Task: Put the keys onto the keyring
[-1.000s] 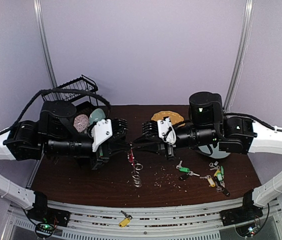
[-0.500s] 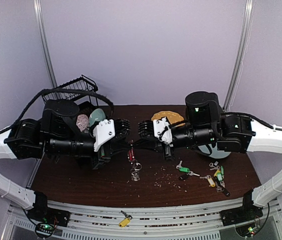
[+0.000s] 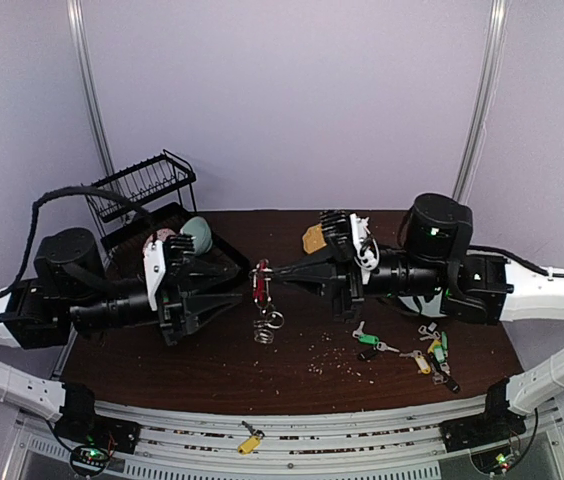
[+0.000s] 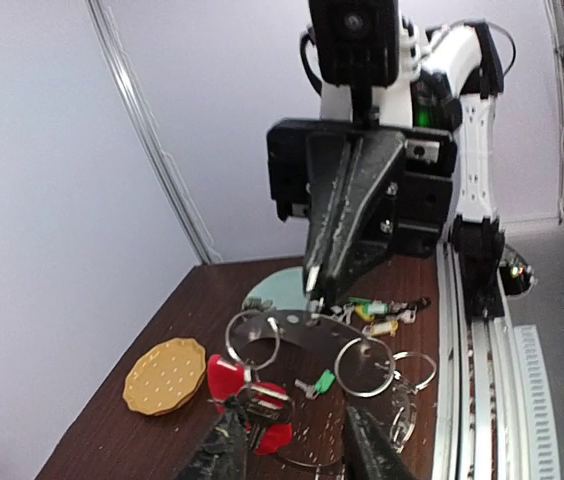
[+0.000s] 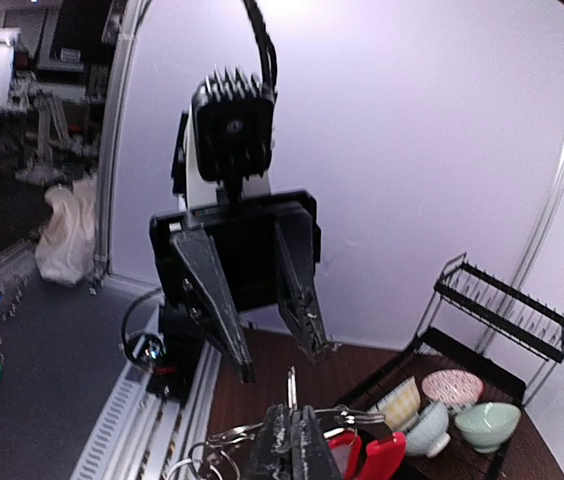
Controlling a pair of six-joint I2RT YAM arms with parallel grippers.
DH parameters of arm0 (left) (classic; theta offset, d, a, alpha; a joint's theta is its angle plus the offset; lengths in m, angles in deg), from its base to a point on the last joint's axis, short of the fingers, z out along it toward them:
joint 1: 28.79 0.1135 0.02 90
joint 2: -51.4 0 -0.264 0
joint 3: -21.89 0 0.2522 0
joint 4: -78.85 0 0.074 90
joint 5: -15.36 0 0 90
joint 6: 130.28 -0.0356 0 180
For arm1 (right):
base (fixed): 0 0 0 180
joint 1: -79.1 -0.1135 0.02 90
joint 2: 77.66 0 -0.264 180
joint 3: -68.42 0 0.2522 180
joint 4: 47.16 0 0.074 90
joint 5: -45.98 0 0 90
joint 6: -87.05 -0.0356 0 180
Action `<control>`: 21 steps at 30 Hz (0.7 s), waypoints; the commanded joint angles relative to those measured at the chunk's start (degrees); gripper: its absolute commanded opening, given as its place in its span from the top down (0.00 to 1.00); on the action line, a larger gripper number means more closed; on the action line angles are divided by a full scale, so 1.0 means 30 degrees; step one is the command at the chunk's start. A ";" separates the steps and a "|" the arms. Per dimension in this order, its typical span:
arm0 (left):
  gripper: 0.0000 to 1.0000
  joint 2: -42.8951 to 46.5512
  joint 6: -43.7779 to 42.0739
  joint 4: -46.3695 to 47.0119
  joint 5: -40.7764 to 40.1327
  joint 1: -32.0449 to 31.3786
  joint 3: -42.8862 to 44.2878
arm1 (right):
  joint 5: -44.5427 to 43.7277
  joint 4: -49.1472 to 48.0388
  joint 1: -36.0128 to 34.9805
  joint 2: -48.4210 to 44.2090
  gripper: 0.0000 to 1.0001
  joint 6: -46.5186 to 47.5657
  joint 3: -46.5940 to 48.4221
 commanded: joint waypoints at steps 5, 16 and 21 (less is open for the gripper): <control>0.72 -0.0244 0.0959 0.7222 0.2703 -0.0070 -0.0987 | 0.1452 -1.4941 -0.0655 0.0939 1.00 -0.7518 -0.3557; 0.79 -0.1465 0.1355 0.9733 0.4394 -0.0070 -0.1148 | 0.0076 -1.7903 -0.0942 0.2034 1.00 -0.8690 -0.4373; 0.80 -0.1449 0.1775 1.2230 0.4472 -0.0070 -0.1899 | 0.0094 -1.7669 -0.1000 0.1979 1.00 -0.8488 -0.4353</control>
